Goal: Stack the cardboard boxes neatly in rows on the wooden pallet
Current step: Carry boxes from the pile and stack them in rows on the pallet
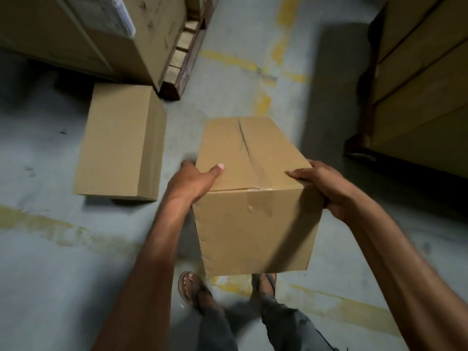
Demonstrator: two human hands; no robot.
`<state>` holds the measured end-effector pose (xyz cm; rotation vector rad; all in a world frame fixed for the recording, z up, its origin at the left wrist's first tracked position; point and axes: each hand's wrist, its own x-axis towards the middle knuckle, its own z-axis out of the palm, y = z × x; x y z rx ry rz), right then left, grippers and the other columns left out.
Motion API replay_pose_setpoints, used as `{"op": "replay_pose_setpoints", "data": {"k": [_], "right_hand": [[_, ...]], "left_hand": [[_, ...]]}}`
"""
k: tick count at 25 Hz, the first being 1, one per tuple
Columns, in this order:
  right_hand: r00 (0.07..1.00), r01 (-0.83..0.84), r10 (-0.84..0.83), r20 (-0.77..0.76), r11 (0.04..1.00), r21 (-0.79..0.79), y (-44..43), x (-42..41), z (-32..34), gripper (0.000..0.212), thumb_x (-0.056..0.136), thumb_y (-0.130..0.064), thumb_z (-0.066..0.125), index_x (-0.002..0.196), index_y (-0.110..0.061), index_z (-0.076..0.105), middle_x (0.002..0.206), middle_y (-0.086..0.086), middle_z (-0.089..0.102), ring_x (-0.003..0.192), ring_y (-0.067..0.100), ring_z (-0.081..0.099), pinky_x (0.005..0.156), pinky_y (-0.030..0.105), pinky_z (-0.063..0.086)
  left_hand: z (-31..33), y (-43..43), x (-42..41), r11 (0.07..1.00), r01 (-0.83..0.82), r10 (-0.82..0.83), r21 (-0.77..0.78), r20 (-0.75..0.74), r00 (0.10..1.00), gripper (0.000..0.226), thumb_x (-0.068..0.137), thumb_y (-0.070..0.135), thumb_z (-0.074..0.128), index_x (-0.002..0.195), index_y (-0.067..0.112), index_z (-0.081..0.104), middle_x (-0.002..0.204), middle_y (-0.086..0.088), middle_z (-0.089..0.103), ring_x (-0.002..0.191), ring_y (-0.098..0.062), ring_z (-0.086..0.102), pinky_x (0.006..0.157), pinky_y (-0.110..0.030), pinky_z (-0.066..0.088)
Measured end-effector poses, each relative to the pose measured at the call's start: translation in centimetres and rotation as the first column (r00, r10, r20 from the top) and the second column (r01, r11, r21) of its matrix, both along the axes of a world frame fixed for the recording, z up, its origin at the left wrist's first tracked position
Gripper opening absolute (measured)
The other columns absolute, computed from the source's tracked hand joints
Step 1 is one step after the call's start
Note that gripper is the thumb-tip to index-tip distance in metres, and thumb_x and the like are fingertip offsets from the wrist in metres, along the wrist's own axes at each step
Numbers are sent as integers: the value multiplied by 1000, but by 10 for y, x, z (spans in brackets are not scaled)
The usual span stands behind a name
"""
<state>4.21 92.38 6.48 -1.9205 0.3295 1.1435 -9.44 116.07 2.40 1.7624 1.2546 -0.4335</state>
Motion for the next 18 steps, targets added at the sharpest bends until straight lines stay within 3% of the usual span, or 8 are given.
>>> {"op": "replay_pose_setpoints", "data": {"k": [3, 5, 7, 10, 14, 16, 18], "right_hand": [[1000, 23, -22, -11, 998, 66, -47, -25, 74, 58, 82, -20, 84, 130, -32, 52, 116, -5, 64, 106, 20, 61, 96, 43, 53], [1000, 15, -15, 0, 997, 73, -89, -48, 118, 90, 71, -16, 92, 146, -30, 43, 131, -2, 58, 118, 24, 56, 104, 46, 49], [999, 0, -4, 39, 995, 100, -138, -77, 159, 114, 55, -18, 97, 150, -31, 38, 137, -2, 53, 125, 23, 52, 107, 44, 46], [994, 56, -75, 78, 973, 223, -184, -124, 204, 117, 49, -17, 98, 145, -41, 34, 132, -7, 52, 122, 20, 53, 97, 37, 50], [954, 26, -99, 283, 967, 252, -209, -162, 231, 117, 68, -5, 94, 155, -39, 24, 136, -12, 50, 126, 18, 50, 87, 28, 54], [936, 81, -175, 306, 951, 297, -237, -180, 247, 114, 73, -11, 92, 158, -41, 23, 146, -15, 41, 123, 14, 48, 71, 20, 58], [915, 97, -213, 341, 940, 327, -278, -207, 264, 114, 74, -21, 92, 158, -47, 21, 148, -25, 32, 126, 12, 46, 68, 13, 55]], "left_hand": [[75, -46, -18, 991, -93, 106, -93, 140, 985, 101, 80, 64, 74, 146, 7, 23, 139, -7, 57, 122, -30, 60, 103, -46, 52], [123, -74, -42, 993, -58, 80, -99, 235, 969, 86, 77, 59, 81, 131, 14, 32, 123, -3, 66, 110, -24, 67, 96, -44, 57], [163, -92, -76, 997, 27, -6, -68, 295, 955, 81, 66, 65, 86, 120, 30, 36, 112, 3, 70, 102, -19, 71, 90, -45, 59], [207, -117, -105, 974, 187, -129, -127, 368, 921, 100, 54, 71, 89, 136, 39, 41, 123, 5, 70, 110, -12, 69, 97, -44, 57], [243, -163, -101, 933, 354, -275, -59, 514, 812, 80, 73, 45, 90, 139, 29, 48, 127, 8, 66, 114, -9, 65, 105, -44, 53], [267, -184, -103, 899, 435, -329, -55, 570, 753, 74, 76, 40, 90, 138, 33, 50, 126, 12, 68, 114, -6, 66, 104, -41, 54], [295, -212, -109, 835, 548, -407, -61, 601, 688, 72, 78, 34, 89, 139, 37, 50, 126, 13, 69, 115, -5, 66, 102, -35, 54]]}}
